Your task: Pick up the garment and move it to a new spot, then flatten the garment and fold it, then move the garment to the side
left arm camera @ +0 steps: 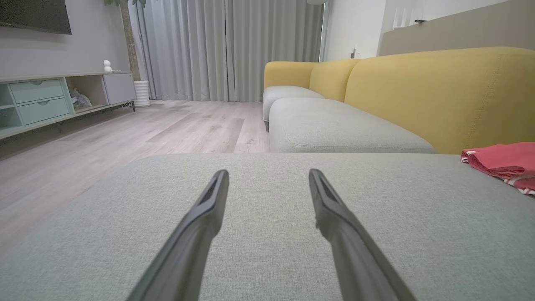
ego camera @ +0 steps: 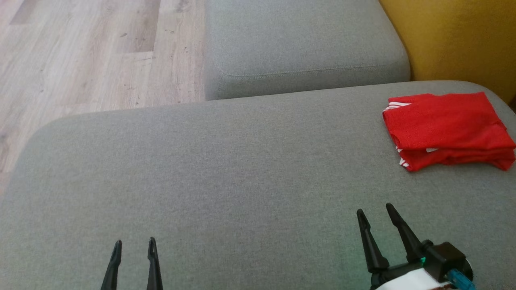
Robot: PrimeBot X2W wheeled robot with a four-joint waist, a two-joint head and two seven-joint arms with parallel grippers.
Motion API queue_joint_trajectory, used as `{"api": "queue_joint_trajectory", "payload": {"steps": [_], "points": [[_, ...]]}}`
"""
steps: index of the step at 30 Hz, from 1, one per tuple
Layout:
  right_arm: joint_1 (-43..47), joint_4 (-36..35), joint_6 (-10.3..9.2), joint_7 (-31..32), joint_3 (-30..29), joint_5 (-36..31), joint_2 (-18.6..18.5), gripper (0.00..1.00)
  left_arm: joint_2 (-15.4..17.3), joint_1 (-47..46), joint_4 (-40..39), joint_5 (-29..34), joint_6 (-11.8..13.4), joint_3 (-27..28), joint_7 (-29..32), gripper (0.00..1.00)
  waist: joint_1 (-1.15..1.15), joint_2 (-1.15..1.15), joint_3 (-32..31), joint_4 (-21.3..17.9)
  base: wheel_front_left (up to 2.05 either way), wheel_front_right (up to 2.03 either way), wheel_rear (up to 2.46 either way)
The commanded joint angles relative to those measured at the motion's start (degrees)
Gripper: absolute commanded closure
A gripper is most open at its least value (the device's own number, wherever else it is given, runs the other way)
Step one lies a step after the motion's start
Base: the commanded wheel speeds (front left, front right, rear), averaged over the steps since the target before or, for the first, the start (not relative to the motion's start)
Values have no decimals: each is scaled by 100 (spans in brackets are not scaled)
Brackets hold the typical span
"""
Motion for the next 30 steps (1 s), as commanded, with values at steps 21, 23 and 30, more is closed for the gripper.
{"api": "queue_joint_trajectory", "payload": {"steps": [21, 23, 30], "points": [[-117, 220, -1, 200, -141, 1071, -30, 100, 17, -253, 366, -1024, -127, 102, 235, 100, 0, 0, 84, 2, 0, 0, 0], [-142, 223, -1, 226, -161, 1208, -34, 100, 20, -290, 380, -1164, -144, 117, 266, 100, 0, 0, 93, 4, 0, 0, 0], [-214, 229, -1, 308, -224, 1620, -47, 100, 29, -398, 420, -1583, -195, 163, 357, 100, 0, 0, 122, 10, 0, 0, 0]]}}
